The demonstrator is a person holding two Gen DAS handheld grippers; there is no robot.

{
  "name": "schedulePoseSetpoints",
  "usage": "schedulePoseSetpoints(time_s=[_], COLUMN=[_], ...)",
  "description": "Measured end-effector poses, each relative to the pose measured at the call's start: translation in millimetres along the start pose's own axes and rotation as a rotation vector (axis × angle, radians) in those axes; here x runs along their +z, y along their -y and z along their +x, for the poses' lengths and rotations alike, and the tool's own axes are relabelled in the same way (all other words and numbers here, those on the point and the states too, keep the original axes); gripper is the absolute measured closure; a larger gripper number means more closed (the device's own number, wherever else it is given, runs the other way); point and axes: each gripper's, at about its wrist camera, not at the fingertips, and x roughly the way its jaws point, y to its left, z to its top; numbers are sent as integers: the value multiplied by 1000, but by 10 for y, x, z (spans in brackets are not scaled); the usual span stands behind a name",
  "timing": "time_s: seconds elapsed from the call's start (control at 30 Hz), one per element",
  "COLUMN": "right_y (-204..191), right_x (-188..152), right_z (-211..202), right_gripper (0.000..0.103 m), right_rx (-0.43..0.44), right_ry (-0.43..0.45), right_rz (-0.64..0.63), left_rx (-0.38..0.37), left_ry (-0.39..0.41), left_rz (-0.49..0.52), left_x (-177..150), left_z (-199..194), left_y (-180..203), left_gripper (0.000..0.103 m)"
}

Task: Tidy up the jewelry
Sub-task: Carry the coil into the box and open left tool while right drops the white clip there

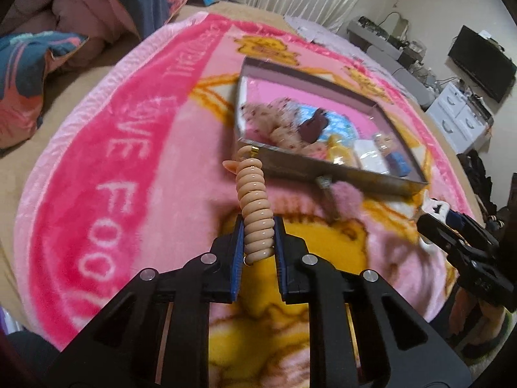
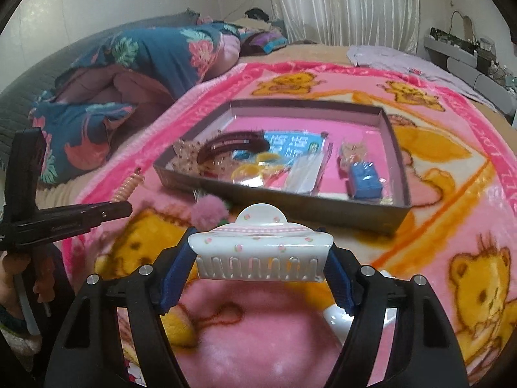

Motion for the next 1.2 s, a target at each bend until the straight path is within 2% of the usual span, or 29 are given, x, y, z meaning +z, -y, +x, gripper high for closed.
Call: schedulePoseSetpoints(time_s=[0.2, 0.47, 0.93, 1.2], right_y=[112, 294, 778, 931], right_x=[80, 184, 412, 594], right_z=[-170, -312, -422, -179], right_gripper=[31, 31, 31, 31], right_rx=[-5, -56, -128, -163], right_ry=[52, 110, 172, 131], right_rz=[23, 39, 117, 95], left_rx=[-21, -51, -96, -112], left_ry=[46, 64, 46, 16], left_rz=[41, 97, 171, 185], left_x=[80, 274, 637, 771], left_z=[-210, -152, 280, 616], left_y=[213, 534, 962, 1095], left_gripper=[93, 93, 93, 93])
